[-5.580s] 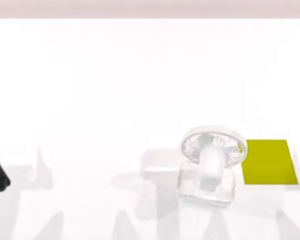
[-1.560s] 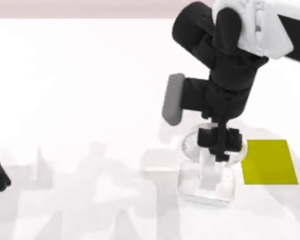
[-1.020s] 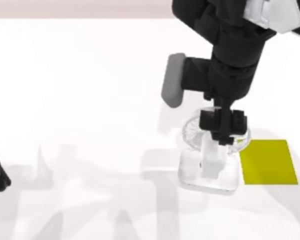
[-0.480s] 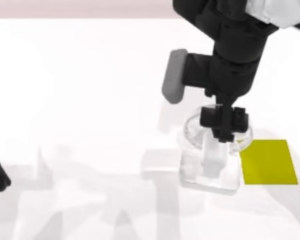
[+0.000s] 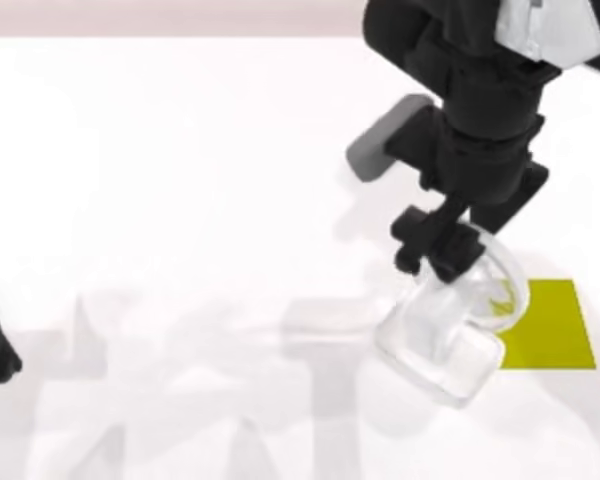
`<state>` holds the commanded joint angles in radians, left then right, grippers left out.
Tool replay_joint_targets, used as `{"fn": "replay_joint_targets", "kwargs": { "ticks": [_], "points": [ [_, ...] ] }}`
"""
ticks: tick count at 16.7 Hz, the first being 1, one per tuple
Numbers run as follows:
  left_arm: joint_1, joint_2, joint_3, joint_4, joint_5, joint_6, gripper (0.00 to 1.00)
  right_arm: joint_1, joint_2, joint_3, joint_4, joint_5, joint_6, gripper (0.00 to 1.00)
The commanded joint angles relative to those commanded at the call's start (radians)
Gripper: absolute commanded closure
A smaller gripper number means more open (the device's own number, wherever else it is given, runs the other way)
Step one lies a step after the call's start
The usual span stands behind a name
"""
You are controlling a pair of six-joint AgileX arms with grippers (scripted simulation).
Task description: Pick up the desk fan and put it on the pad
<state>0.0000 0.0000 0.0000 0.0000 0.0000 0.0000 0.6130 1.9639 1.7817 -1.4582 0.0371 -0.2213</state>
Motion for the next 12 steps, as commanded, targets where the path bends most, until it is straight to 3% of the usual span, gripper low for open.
{"fn": "replay_joint_targets", "kwargs": {
  "ticks": [6,12],
  "points": [
    [0.000,0.000,0.000,0.000,0.000,0.000,0.00,-0.072,-0.057,-0.046,0.051,0.013,0.655,1.00],
    [0.000,0.000,0.000,0.000,0.000,0.000,0.00,-0.161,-0.132,-0.098,0.082,0.001,1.388,1.00]
  ]
}}
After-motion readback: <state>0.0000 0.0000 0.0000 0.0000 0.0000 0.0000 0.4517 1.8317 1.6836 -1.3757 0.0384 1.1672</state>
